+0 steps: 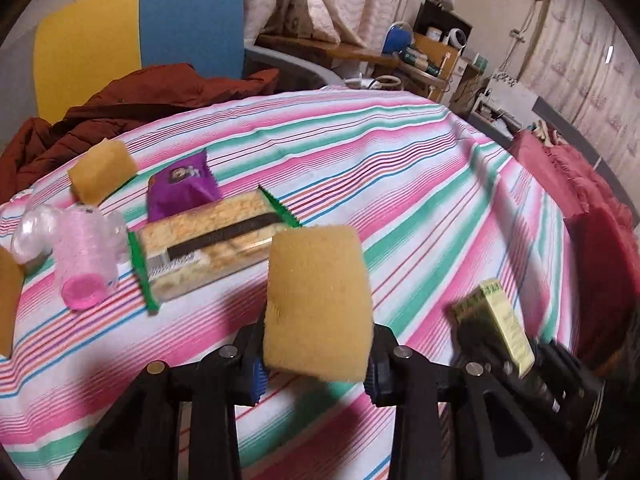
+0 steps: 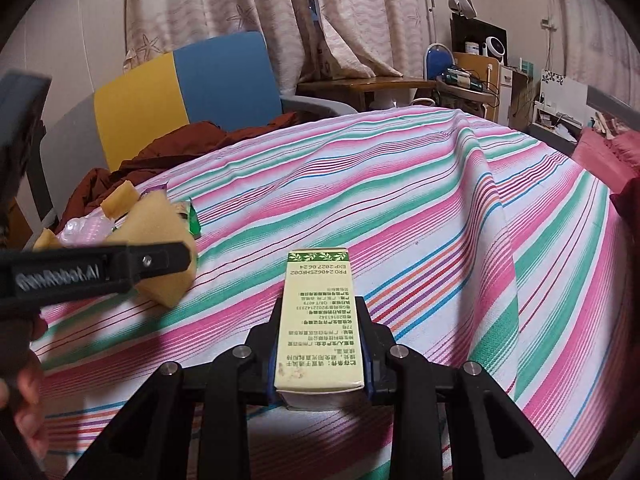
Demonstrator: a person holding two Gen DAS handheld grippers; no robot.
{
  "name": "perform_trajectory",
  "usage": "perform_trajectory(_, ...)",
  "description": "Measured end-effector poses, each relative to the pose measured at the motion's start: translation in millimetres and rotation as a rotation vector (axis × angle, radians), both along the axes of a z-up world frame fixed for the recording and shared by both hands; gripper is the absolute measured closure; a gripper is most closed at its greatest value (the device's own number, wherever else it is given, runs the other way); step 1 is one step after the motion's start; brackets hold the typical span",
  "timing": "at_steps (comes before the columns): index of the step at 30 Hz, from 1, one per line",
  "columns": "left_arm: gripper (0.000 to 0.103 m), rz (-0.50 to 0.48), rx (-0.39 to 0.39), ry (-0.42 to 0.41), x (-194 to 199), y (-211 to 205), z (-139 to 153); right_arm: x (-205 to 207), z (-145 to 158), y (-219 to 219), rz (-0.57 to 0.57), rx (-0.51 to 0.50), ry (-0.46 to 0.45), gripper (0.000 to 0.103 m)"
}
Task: Organize objects
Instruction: 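Grasp the small green box with the right tool while the left tool grasps a yellow sponge, then carry the green box and yellow sponge into the gold tray and release them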
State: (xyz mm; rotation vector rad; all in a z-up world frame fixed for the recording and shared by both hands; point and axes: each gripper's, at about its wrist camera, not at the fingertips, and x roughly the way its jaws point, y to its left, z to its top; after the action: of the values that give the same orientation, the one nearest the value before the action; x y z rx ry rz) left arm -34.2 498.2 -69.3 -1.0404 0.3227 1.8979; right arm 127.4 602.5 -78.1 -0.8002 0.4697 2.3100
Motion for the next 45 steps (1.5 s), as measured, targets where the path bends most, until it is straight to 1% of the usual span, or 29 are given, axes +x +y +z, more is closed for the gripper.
perform_trajectory(1, 0.067, -0.008, 0.015, 0.008, 3.3, -7.7, -0.8, -0.1, -0.1, 0.0, 0.000, 0.001, 0.000, 0.073)
perform_trajectory(3, 0.067, -0.013, 0.018, 0.016, 6.0, -13.4, -2.2, 0.0, 0.0, 0.2, 0.000, 0.000, 0.000, 0.073)
perform_trajectory(9, 0.067, 0.011, 0.037, -0.026, 7.5, -31.2, -6.1, 0.3, 0.2, 0.0, -0.001, 0.006, -0.006, 0.073)
perform_trajectory(15, 0.068, 0.013, 0.048, -0.006, 13.6, -44.8, -6.3, -0.1, 0.2, -0.1, -0.003, 0.012, -0.012, 0.073)
perform_trajectory(20, 0.068, 0.068, 0.078, 0.007, 17.5, -68.5, -5.7, -1.2, 1.3, -3.4, -0.007, 0.029, -0.023, 0.073)
perform_trajectory(29, 0.068, 0.130, 0.115, 0.029, 25.1, -110.9, -6.5, -1.8, 5.3, -13.5, -0.009, 0.089, -0.035, 0.073)
perform_trajectory(38, 0.068, 0.142, 0.139, 0.034, 35.0, -147.5, -8.4, -9.1, 13.1, -41.2, 0.066, 0.188, -0.079, 0.073)
perform_trajectory(40, 0.068, 0.129, 0.138, 0.069, 44.0, -155.8, -9.9, -8.3, 15.4, -47.4, 0.080, 0.175, -0.073, 0.073)
perform_trajectory(42, 0.068, 0.118, 0.131, 0.110, 53.2, -162.7, -9.6, -7.8, 18.6, -55.4, 0.096, 0.138, -0.052, 0.073)
perform_trajectory(43, 0.068, 0.114, 0.129, 0.118, 55.8, -165.5, -9.4, -8.9, 20.2, -59.9, 0.105, 0.126, -0.046, 0.073)
perform_trajectory(45, 0.068, 0.118, 0.136, 0.105, 57.5, -174.8, -7.9, -10.9, 25.4, -73.0, 0.136, 0.112, -0.032, 0.073)
